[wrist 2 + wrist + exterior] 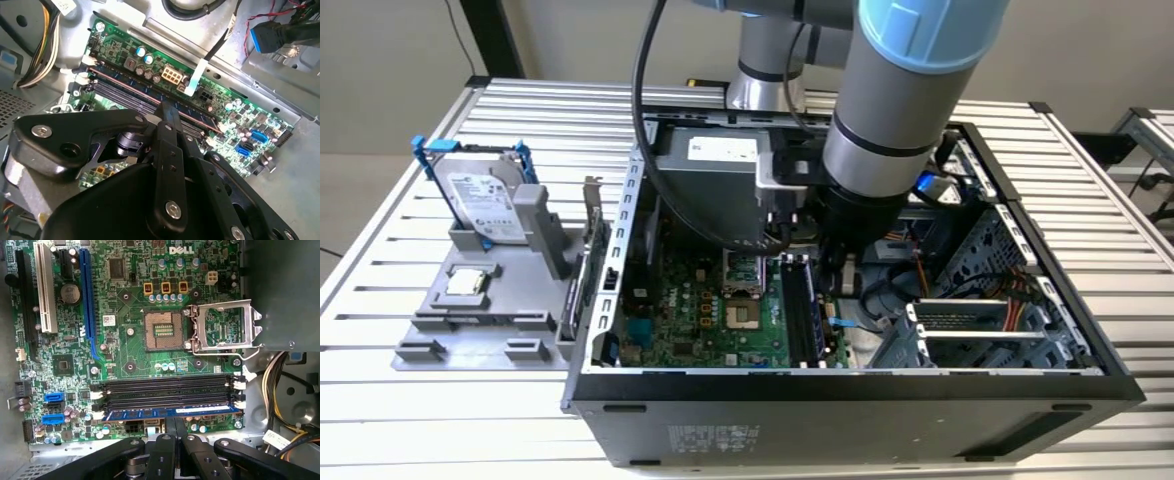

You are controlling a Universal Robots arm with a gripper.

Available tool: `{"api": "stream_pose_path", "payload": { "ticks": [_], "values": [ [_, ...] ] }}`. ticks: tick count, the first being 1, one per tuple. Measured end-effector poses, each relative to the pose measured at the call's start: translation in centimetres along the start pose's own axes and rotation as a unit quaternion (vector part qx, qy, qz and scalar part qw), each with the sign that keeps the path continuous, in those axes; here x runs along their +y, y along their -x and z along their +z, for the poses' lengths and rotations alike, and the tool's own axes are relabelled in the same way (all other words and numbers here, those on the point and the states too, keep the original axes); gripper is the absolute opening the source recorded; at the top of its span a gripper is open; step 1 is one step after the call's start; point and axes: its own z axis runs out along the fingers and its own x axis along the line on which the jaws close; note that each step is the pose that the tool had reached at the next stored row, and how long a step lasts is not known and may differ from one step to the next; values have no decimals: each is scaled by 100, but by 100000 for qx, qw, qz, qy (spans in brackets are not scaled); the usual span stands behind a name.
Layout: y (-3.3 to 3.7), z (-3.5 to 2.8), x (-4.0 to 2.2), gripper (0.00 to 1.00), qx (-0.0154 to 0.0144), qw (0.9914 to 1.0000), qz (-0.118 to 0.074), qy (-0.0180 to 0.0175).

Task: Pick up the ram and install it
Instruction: 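Press down the ram until it locks into place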

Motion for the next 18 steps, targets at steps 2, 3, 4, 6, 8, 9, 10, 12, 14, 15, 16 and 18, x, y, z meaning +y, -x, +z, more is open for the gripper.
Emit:
{"api": "stream_pose_path", "payload": {
  "ticks": [2, 3, 4, 6, 8, 9, 10, 12, 14, 15, 16, 18],
  "values": [
    [-1, 20, 0, 0, 0, 100000, -68, 6],
    [-2, 35, 1, 0, 4, 100000, -113, 7],
    [-3, 50, 3, 0, 3, 100000, -146, 4],
    [-5, 84, 6, 0, 4, 100000, -195, -5],
    [-6, 103, 6, 0, 0, 100000, -204, -9],
    [-7, 120, 6, 0, 0, 100000, -212, -10],
    [-7, 137, 6, 0, 0, 100000, -212, -11],
    [-9, 168, 7, 0, -3, 100000, -215, -11],
    [-9, 170, 7, 0, 6, 100000, -214, -6],
    [-9, 170, 7, 0, 11, 100000, -213, -2],
    [-9, 171, 7, 0, 14, 100000, -213, 4],
    [-10, 198, 8, 0, -9, 100000, -213, 2]
  ]
}}
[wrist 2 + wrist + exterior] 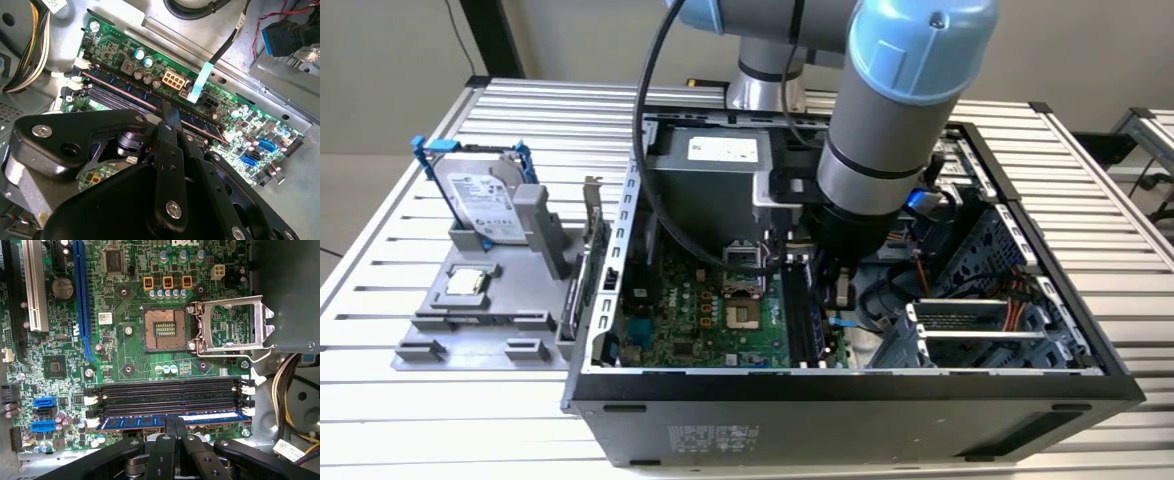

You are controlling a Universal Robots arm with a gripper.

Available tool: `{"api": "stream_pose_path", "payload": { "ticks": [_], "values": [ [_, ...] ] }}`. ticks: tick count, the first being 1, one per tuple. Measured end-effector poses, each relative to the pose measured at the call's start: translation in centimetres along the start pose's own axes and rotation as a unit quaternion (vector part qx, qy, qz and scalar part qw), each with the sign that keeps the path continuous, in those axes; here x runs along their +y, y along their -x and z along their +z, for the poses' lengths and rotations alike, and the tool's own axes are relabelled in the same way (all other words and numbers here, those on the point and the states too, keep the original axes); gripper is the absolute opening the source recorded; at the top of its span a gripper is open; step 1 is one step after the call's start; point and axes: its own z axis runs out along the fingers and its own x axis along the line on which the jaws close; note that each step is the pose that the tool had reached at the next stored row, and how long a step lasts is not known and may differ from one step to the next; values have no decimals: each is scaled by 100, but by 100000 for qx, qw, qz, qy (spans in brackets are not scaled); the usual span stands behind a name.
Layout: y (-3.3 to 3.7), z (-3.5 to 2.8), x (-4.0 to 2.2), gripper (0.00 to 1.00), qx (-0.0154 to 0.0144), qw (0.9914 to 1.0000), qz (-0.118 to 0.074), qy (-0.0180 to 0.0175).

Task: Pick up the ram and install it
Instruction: 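Press down the ram until it locks into place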

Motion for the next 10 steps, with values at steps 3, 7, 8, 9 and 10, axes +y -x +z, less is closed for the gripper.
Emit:
{"api": "stream_pose_path", "payload": {
  "ticks": [3, 7, 8, 9, 10],
  "values": [
    [-4, 49, 1, 0, 71, 100000, 0, 15],
    [-7, 109, 2, 0, 90, 100000, -2, 19],
    [-6, 108, 1, 0, 87, 100000, -5, 19],
    [-3, 96, 1, 0, 97, 100000, 0, 21],
    [-2, 77, 1, 0, -16, 100000, 6, 5]
  ]
}}
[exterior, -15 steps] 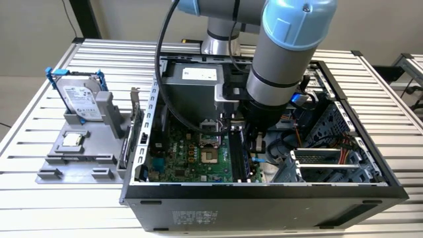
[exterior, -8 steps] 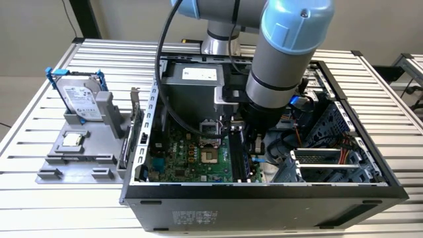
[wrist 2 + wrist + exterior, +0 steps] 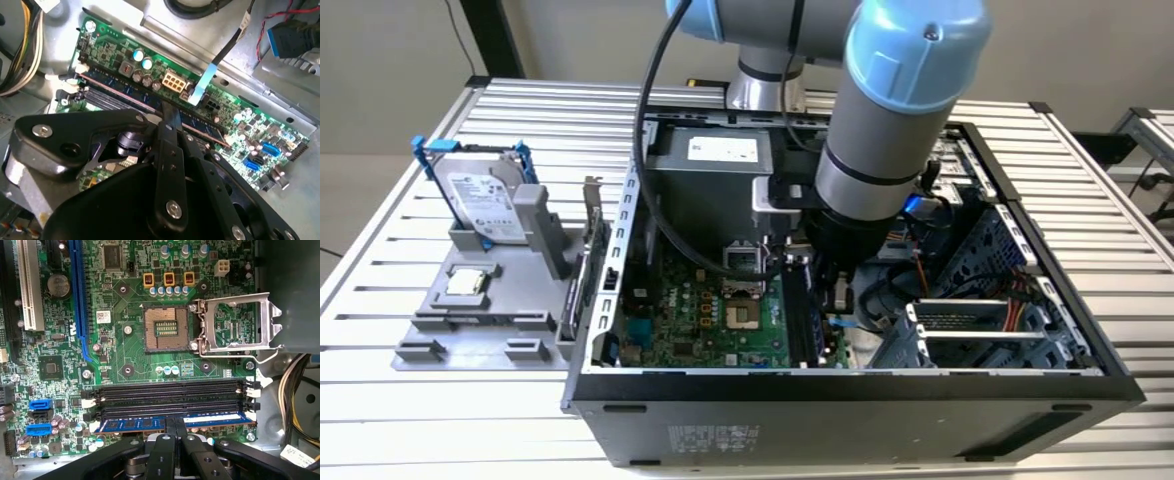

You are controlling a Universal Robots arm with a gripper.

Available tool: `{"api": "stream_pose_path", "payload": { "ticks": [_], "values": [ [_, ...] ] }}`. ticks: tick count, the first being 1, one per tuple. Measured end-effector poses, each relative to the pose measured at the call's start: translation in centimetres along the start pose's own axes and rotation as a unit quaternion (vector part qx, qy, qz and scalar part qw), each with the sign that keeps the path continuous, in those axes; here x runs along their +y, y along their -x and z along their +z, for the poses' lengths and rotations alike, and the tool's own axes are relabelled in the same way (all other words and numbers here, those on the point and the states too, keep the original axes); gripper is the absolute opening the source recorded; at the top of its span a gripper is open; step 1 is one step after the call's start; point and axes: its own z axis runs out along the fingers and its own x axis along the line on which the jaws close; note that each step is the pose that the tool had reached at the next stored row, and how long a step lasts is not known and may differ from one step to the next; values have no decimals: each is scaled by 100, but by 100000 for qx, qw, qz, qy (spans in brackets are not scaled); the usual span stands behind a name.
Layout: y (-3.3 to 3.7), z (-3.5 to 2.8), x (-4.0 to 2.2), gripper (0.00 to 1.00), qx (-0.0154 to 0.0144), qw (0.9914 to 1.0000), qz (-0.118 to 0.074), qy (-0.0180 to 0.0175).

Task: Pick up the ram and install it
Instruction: 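Press down the ram until it locks into place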

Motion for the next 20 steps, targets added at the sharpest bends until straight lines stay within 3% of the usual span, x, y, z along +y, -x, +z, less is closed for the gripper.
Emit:
{"api": "stream_pose_path", "payload": {
  "ticks": [1, 3, 6, 14, 20],
  "values": [
    [6, -32, -1, 0, -176, 100000, 3, -23],
    [4, -130, -2, 0, 0, 100000, -5, 4],
    [9, -232, -3, 0, 9, 100000, -4, 6],
    [18, -424, -6, 0, 21, 100000, -13, 31],
    [20, -448, -6, 0, 7, 100000, -15, 47]
  ]
}}
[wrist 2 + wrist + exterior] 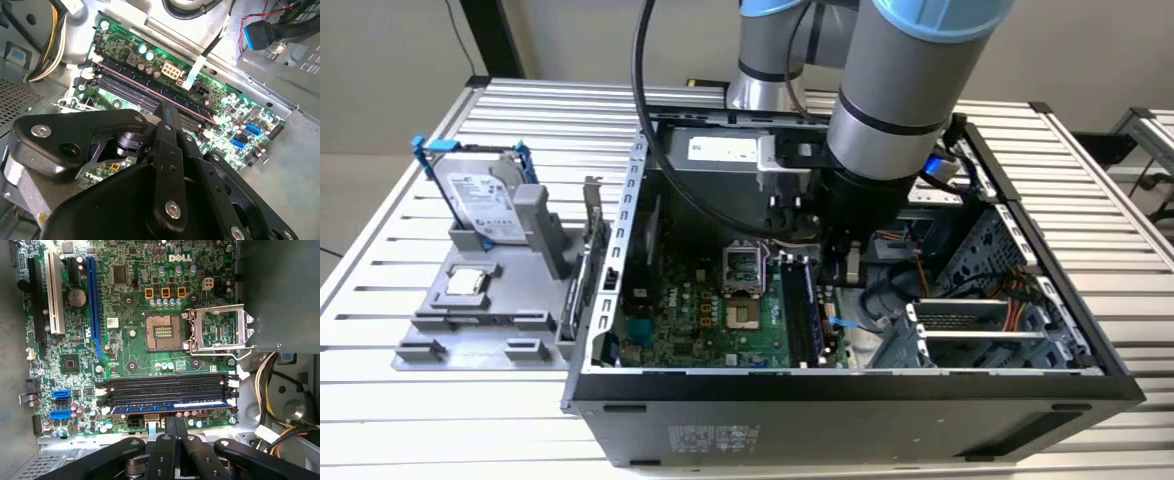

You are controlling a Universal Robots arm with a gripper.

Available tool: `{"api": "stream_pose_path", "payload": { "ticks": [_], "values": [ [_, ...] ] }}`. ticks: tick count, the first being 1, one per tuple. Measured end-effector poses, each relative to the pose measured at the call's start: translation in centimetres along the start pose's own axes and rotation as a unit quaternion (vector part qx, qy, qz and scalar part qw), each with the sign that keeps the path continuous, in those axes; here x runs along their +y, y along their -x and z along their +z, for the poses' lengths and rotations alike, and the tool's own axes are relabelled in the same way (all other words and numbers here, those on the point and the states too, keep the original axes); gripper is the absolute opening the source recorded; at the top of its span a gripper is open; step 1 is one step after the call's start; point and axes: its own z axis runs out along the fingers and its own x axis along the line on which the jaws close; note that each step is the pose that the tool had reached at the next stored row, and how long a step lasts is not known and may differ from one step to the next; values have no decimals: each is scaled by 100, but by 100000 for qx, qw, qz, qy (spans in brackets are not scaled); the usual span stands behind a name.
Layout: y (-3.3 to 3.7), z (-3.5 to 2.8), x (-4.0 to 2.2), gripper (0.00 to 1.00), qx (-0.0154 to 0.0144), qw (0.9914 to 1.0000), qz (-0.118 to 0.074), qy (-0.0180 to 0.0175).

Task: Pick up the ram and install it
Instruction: 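Press down the ram until it locks into place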

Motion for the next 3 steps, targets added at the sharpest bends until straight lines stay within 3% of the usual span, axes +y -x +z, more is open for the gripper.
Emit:
{"api": "stream_pose_path", "payload": {
  "ticks": [3],
  "values": [
    [0, -1, 0, 0, 10, 100000, 0, 4]
  ]
}}
